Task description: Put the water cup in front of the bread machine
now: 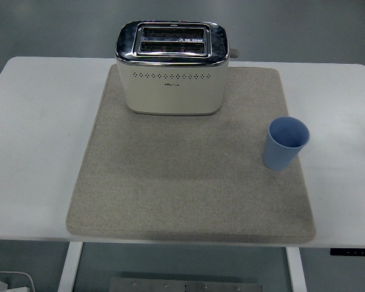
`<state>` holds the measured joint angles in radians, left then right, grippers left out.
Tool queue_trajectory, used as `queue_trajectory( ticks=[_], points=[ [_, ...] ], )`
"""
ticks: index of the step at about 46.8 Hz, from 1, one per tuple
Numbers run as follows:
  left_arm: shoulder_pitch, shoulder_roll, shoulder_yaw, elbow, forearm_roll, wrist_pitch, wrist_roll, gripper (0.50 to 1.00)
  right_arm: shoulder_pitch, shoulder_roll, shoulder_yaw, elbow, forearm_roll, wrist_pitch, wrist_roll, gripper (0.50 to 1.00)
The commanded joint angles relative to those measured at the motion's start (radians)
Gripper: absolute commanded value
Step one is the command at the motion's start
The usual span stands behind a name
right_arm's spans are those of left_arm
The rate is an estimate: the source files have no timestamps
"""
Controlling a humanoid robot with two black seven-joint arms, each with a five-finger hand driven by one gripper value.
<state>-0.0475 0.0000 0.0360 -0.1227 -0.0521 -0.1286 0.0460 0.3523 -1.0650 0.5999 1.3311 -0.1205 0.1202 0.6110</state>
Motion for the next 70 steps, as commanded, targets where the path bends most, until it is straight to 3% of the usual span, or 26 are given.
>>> queue_trajectory(
  ticks=[1, 26, 32, 36, 53, 60, 70],
  points=[
    [0.000, 0.000, -0.001, 0.000, 0.000, 0.000, 0.000, 0.999, 0.019, -0.016, 0.000, 0.006, 0.018, -0.001, 0.000, 0.921],
    [0.000, 0.000, 0.001, 0.000, 0.000, 0.000, 0.000, 0.996, 0.040, -0.026, 0.046, 0.006, 0.065, 0.001, 0.000, 0.921],
    [0.000, 0.000, 0.001, 0.000, 0.000, 0.000, 0.000, 0.996, 0.028, 0.014, 0.100, 0.000, 0.041, 0.006, -0.109, 0.924],
    [0.000, 0.000, -0.001, 0.000, 0.000, 0.000, 0.000, 0.996, 0.010, 0.033, 0.110, 0.000, -0.022, 0.006, -0.142, 0.924],
    [0.000, 0.000, -0.001, 0.000, 0.000, 0.000, 0.000, 0.996, -0.131, 0.141, 0.265, 0.017, -0.381, -0.004, -0.134, 0.924],
    [0.000, 0.000, -0.001, 0.000, 0.000, 0.000, 0.000, 0.996, -0.154, 0.204, 0.288, 0.022, -0.410, -0.008, -0.128, 0.924],
    [0.000, 0.000, -0.001, 0.000, 0.000, 0.000, 0.000, 0.996, -0.177, 0.230, 0.287, 0.020, -0.419, -0.021, -0.082, 0.924]
  ],
)
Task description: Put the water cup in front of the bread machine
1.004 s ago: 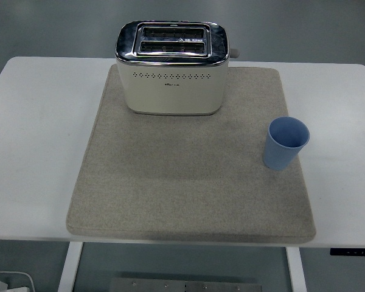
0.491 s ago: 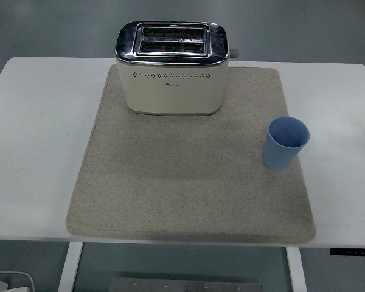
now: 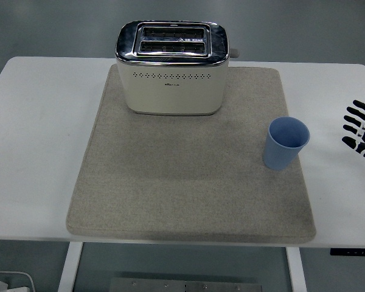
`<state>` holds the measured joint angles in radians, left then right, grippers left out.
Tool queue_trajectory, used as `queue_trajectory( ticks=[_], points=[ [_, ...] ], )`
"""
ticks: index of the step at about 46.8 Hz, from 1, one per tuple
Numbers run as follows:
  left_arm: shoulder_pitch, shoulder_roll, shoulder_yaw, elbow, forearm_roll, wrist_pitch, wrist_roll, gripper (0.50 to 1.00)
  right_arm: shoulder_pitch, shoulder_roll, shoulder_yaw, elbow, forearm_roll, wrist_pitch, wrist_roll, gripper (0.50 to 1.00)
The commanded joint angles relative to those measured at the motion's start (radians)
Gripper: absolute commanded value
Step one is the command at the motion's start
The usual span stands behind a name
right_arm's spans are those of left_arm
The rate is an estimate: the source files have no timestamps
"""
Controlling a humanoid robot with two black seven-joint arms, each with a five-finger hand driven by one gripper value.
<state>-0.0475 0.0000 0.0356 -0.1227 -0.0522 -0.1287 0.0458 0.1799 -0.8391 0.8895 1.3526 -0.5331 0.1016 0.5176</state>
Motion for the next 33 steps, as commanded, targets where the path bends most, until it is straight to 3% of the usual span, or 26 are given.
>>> queue_trajectory(
  ticks=[1, 9, 33],
  points=[
    [0.000, 0.000, 0.000, 0.000, 0.000, 0.000, 0.000, 0.996, -0.008, 0.006, -0.003, -0.001, -0.013, -0.005, 0.015, 0.924],
    [0.000, 0.000, 0.000, 0.000, 0.000, 0.000, 0.000, 0.996, -0.040, 0.040, -0.003, -0.001, -0.102, -0.046, 0.062, 0.924],
    [0.000, 0.000, 0.001, 0.000, 0.000, 0.000, 0.000, 0.996, -0.069, 0.113, -0.006, -0.009, -0.258, -0.158, 0.068, 0.924]
  ],
)
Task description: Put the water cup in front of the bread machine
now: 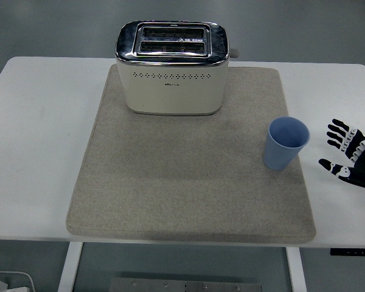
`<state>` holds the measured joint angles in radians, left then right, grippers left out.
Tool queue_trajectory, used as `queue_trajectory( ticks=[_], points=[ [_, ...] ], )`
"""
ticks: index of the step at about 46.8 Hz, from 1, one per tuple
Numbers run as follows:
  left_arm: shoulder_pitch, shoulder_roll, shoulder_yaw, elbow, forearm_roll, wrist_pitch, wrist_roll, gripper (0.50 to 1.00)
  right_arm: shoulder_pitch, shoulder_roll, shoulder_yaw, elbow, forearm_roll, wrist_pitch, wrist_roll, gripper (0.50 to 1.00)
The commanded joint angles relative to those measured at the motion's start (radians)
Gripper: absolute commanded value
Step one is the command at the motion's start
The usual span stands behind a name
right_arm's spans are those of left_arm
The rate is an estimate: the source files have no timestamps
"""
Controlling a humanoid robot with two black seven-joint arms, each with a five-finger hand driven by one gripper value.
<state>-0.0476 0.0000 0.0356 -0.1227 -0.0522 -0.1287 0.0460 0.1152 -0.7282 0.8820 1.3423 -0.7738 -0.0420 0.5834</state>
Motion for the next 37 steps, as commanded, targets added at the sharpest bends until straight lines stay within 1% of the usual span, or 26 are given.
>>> queue_trajectory(
  ticks=[1, 12, 19, 25, 37],
  points=[
    [0.000, 0.000, 0.001, 0.000, 0.000, 0.000, 0.000, 0.996, -0.005, 0.004, 0.002, 0.001, -0.021, -0.016, 0.003, 0.924],
    [0.000, 0.000, 0.000, 0.000, 0.000, 0.000, 0.000, 0.996, -0.006, 0.021, 0.003, 0.003, -0.022, -0.038, 0.003, 0.924],
    [0.000, 0.000, 0.000, 0.000, 0.000, 0.000, 0.000, 0.996, 0.000, 0.049, 0.000, 0.003, -0.058, -0.055, -0.001, 0.924],
    [0.000, 0.000, 0.000, 0.000, 0.000, 0.000, 0.000, 0.996, 0.006, 0.066, -0.001, 0.003, -0.070, -0.056, -0.007, 0.924],
    [0.000, 0.000, 0.000, 0.000, 0.000, 0.000, 0.000, 0.996, 0.012, 0.067, -0.006, 0.001, -0.073, -0.059, -0.010, 0.924]
  ],
)
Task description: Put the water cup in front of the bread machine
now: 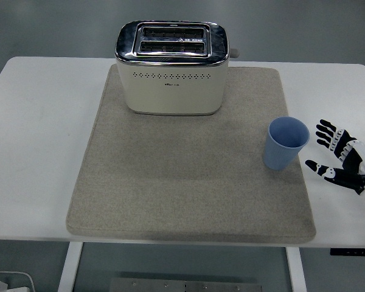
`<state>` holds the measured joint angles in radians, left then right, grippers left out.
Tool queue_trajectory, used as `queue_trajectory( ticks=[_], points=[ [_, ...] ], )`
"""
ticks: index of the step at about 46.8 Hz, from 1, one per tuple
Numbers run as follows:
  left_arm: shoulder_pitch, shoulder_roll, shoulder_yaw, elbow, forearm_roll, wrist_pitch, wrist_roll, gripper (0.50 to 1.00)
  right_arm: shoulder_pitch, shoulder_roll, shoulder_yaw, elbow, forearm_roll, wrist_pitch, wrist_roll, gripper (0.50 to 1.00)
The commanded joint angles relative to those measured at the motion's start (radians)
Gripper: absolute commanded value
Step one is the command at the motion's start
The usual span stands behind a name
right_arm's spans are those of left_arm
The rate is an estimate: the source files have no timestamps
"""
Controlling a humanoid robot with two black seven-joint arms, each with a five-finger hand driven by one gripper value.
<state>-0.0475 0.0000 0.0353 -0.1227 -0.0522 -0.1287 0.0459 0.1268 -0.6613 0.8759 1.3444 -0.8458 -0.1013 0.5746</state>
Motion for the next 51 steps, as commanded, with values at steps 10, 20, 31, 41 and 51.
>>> queue_trajectory(
  ticks=[10, 20, 31, 41, 51],
  points=[
    [0.000, 0.000, 0.000, 0.000, 0.000, 0.000, 0.000, 0.996, 0.008, -0.001, -0.003, -0.004, -0.002, -0.006, -0.002, 0.924],
    [0.000, 0.000, 0.000, 0.000, 0.000, 0.000, 0.000, 0.996, 0.028, 0.006, -0.006, -0.024, -0.001, 0.002, -0.009, 0.924],
    [0.000, 0.000, 0.000, 0.000, 0.000, 0.000, 0.000, 0.996, 0.037, 0.017, -0.008, -0.039, -0.001, 0.008, -0.010, 0.924],
    [0.000, 0.000, 0.000, 0.000, 0.000, 0.000, 0.000, 0.996, 0.047, 0.028, -0.018, -0.039, -0.001, 0.006, -0.016, 0.924],
    [0.000, 0.000, 0.000, 0.000, 0.000, 0.000, 0.000, 0.999, 0.060, 0.029, -0.018, -0.039, -0.001, 0.005, -0.018, 0.924]
  ],
)
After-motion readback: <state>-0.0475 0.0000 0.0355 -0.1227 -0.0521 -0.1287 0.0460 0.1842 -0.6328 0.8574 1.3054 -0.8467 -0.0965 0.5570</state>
